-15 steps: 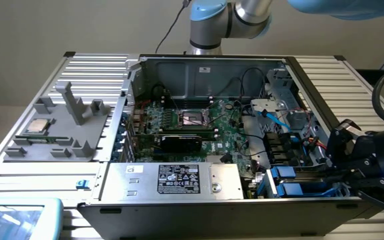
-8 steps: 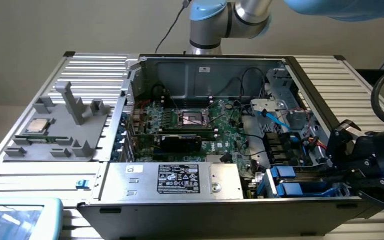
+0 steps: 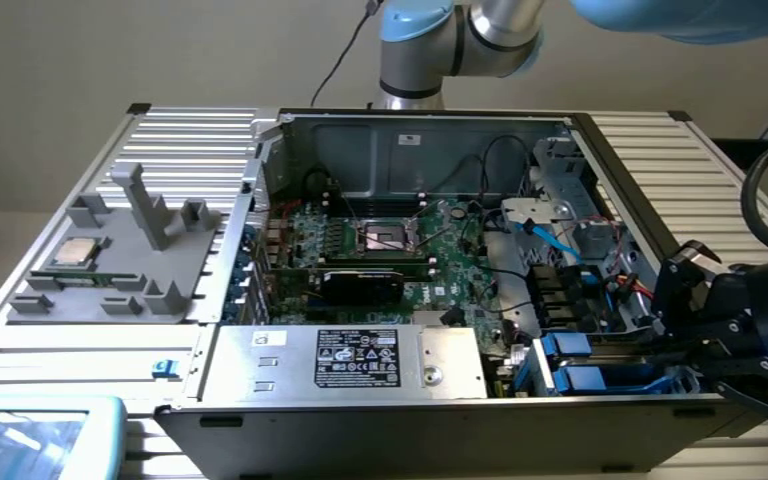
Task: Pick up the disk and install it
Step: 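Insert the first disk wire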
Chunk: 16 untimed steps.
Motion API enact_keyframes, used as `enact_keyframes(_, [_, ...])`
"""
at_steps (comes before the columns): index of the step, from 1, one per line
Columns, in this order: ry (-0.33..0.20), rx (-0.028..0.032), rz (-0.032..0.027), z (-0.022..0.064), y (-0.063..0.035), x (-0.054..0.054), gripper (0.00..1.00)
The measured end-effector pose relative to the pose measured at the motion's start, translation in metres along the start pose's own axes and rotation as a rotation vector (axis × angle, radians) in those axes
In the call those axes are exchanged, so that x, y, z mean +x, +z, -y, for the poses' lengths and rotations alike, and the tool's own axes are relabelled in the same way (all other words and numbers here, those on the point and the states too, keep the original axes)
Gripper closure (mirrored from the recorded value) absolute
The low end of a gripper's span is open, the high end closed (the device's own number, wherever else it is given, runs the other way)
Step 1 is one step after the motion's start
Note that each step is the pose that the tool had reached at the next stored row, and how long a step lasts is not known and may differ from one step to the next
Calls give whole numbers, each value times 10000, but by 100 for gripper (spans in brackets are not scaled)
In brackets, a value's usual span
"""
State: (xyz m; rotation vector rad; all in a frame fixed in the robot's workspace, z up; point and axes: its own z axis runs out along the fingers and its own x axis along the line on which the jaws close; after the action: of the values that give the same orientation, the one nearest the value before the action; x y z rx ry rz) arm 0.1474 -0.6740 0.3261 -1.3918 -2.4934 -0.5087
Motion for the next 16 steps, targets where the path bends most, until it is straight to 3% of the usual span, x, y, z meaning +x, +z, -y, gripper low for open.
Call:
enact_keyframes(3, [-137, -11, 15, -3, 2, -3, 77])
enact_keyframes(7, [-245, -113, 76, -6, 7, -8, 77])
enact_keyframes(16, [-246, -122, 75, -5, 6, -6, 80])
